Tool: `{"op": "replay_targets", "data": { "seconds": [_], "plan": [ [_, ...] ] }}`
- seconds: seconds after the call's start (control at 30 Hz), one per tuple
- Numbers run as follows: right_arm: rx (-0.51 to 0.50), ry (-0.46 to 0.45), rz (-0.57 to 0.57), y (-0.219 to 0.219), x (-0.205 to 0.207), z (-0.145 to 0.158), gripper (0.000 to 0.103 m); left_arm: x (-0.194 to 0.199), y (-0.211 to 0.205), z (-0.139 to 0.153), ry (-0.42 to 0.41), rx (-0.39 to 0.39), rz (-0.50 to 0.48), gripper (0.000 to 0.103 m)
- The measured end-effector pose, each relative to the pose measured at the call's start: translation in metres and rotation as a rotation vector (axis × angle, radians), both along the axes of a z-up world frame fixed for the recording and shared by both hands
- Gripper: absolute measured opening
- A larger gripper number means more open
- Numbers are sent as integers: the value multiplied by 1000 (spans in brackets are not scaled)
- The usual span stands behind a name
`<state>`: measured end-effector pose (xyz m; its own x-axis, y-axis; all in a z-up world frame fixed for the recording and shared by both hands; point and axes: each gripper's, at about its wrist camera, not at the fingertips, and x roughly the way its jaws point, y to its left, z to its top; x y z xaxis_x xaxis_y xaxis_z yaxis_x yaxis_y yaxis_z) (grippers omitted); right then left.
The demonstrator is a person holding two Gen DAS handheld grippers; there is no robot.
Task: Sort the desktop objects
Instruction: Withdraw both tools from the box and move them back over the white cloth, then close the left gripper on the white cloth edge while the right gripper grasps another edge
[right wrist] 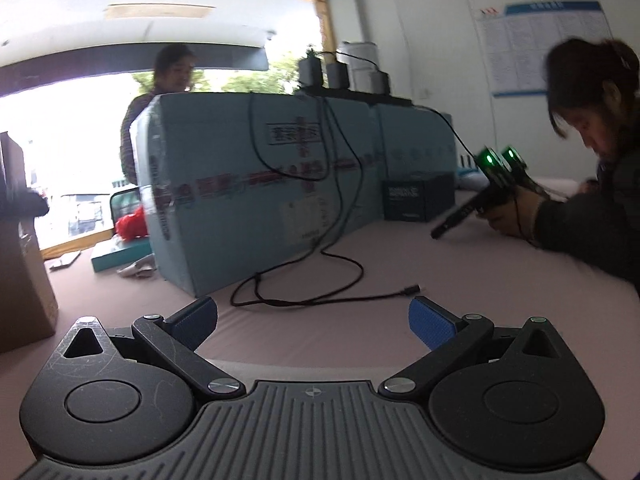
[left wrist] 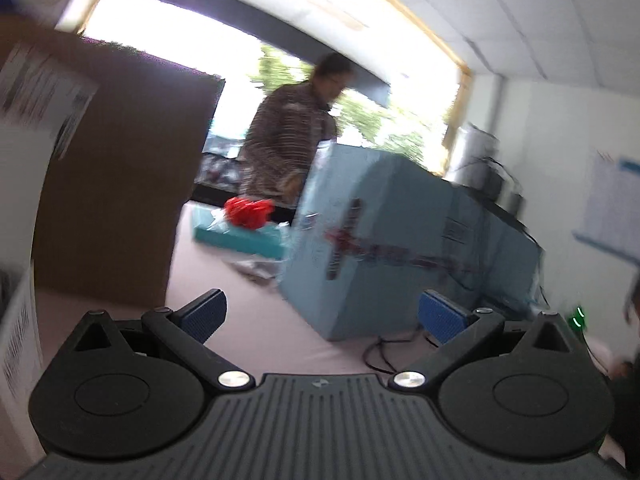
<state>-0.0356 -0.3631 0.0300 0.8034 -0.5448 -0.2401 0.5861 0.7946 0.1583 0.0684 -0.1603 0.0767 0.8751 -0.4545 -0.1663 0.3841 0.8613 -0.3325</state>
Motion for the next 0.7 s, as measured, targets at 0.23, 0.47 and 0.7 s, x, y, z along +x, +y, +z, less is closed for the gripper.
{"op": "replay_targets", "data": {
  "seconds": [0.23,0.47,0.7],
  "plan": [
    [7,22,19,1,1,-2,103,55,15,-40,364,16,-98,103],
    [85,70,-6,-13,6,-7,103,65,14,-55,475,-16,-184,103],
    [487,55,-27,-65,-4,-20,103,67,1,-55,528,-38,-355,103]
  ]
}}
